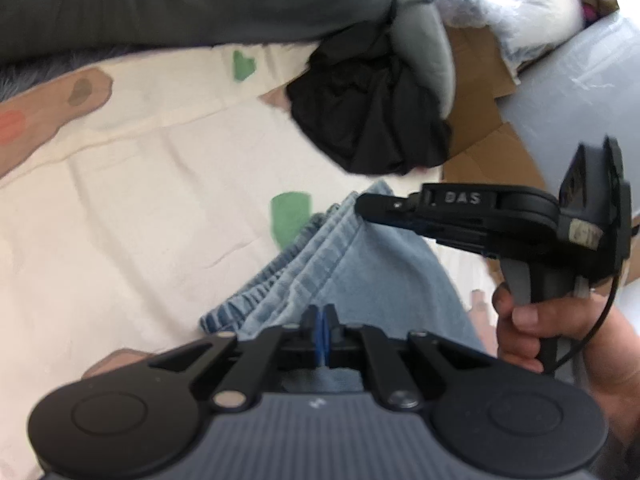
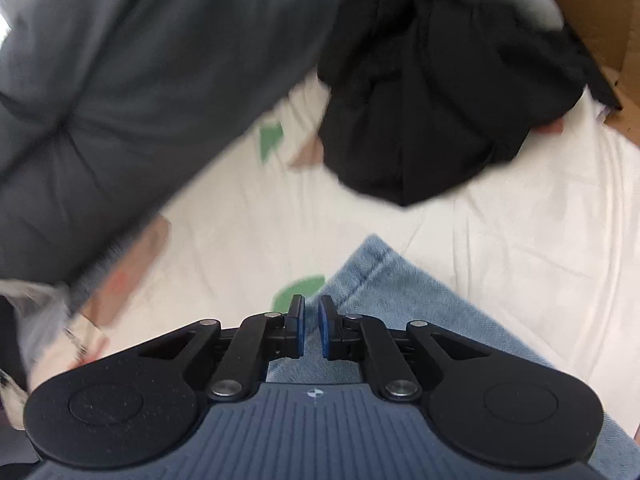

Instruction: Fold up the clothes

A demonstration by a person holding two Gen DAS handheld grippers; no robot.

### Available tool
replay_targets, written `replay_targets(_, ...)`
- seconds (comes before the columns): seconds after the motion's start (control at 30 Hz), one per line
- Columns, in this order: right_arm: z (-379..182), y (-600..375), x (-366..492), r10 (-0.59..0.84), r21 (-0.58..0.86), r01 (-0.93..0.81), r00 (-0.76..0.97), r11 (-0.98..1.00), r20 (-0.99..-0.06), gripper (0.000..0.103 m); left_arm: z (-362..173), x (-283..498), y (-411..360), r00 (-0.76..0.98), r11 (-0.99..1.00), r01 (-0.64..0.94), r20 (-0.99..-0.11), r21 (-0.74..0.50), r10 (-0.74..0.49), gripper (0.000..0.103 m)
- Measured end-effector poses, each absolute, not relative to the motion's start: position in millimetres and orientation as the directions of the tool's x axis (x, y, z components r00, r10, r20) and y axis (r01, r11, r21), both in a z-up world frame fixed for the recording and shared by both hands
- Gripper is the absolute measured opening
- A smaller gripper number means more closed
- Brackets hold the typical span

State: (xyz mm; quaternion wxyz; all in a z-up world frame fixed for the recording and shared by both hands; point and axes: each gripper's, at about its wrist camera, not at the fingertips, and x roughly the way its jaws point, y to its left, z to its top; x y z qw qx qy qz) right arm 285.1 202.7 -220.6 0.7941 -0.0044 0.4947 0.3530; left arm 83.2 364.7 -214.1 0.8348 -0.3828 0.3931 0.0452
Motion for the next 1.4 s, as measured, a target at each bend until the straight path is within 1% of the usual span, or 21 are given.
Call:
replay_targets(0.1,-206,187,272,0.56,0.334,-0.577,0.271,0.745,-0.783,0.011,-207,84,357,0.688,0.684,-0.337,-0.665,-0.647,-0.29,0.004)
replay_targets(0.2,-208,179,258,0.534,0.301,-0.596,0.261,0.745,-0.804,0.011,-208,88,345,0.683,0.698,-0.31,-0.662,-0.646,-0.309,0.004)
replay_targets(0.37,-231,176,250,0.508,0.293,-0.597,0.228,0.747,-0.831,0.011,-235,96,341,0.628,0.71,-0.364,-0.722,-0.603,-0.291,0.003)
replay_targets(0.4,-235,177,251,0.504,0.289,-0.597,0.227,0.748,-0.834,0.014,-239,97,342,0.621,0.706,-0.374,-0.728,-0.601,-0.291,0.003)
replay_targets(0.43,-239,177,252,0.5,0.288,-0.593,0.227,0.751,-0.836,0.016,-240,98,343,0.621,0.699,-0.38,-0.727,-0.606,-0.293,0.003)
replay_targets(0.53,-249,178,258,0.5,0.311,-0.562,0.22,0.767,-0.838,0.015,-238,101,342,0.614,0.708,-0.383,-0.736,-0.593,-0.284,0.003)
replay_targets(0.63,-245,179,263,0.496,0.319,-0.551,0.206,0.771,-0.843,0.016,-229,101,341,0.614,0.719,-0.381,-0.74,-0.581,-0.273,0.003)
replay_targets(0.7,-232,170,262,0.533,0.351,-0.542,0.222,0.763,-0.817,0.016,-221,98,341,0.621,0.725,-0.375,-0.737,-0.578,-0.266,0.005)
replay_targets(0.73,-225,163,262,0.549,0.36,-0.541,0.237,0.76,-0.802,0.016,-217,96,342,0.625,0.728,-0.376,-0.737,-0.573,-0.258,0.009)
replay_targets(0.77,-217,154,261,0.555,0.362,-0.538,0.253,0.761,-0.792,0.016,-214,94,343,0.627,0.729,-0.377,-0.737,-0.572,-0.253,0.015)
replay_targets(0.8,-210,144,260,0.558,0.361,-0.532,0.27,0.765,-0.785,0.018,-211,92,343,0.628,0.729,-0.376,-0.736,-0.571,-0.252,0.018)
replay_targets(0.83,-203,133,259,0.555,0.357,-0.525,0.287,0.773,-0.781,0.027,-209,92,343,0.629,0.732,-0.372,-0.735,-0.57,-0.253,0.021)
replay_targets(0.87,-197,119,258,0.548,0.347,-0.517,0.308,0.783,-0.778,0.032,-209,93,339,0.629,0.739,-0.361,-0.734,-0.569,-0.258,0.022)
replay_targets(0.9,-192,104,254,0.535,0.331,-0.509,0.328,0.795,-0.779,0.042,-209,94,336,0.628,0.745,-0.349,-0.732,-0.568,-0.263,0.022)
replay_targets(1.0,-183,60,242,0.484,0.284,-0.476,0.376,0.832,-0.79,0.043,-207,98,326,0.627,0.764,-0.314,-0.728,-0.563,-0.278,0.026)
replay_targets(1.23,-206,-26,194,0.357,0.242,-0.322,0.366,0.915,-0.86,0.043,-204,106,303,0.622,0.803,-0.231,-0.718,-0.55,-0.313,0.027)
replay_targets(1.4,-224,-70,155,0.282,0.229,-0.179,0.38,0.957,-0.881,0.043,-203,118,285,0.608,0.84,-0.15,-0.719,-0.521,-0.337,0.027)
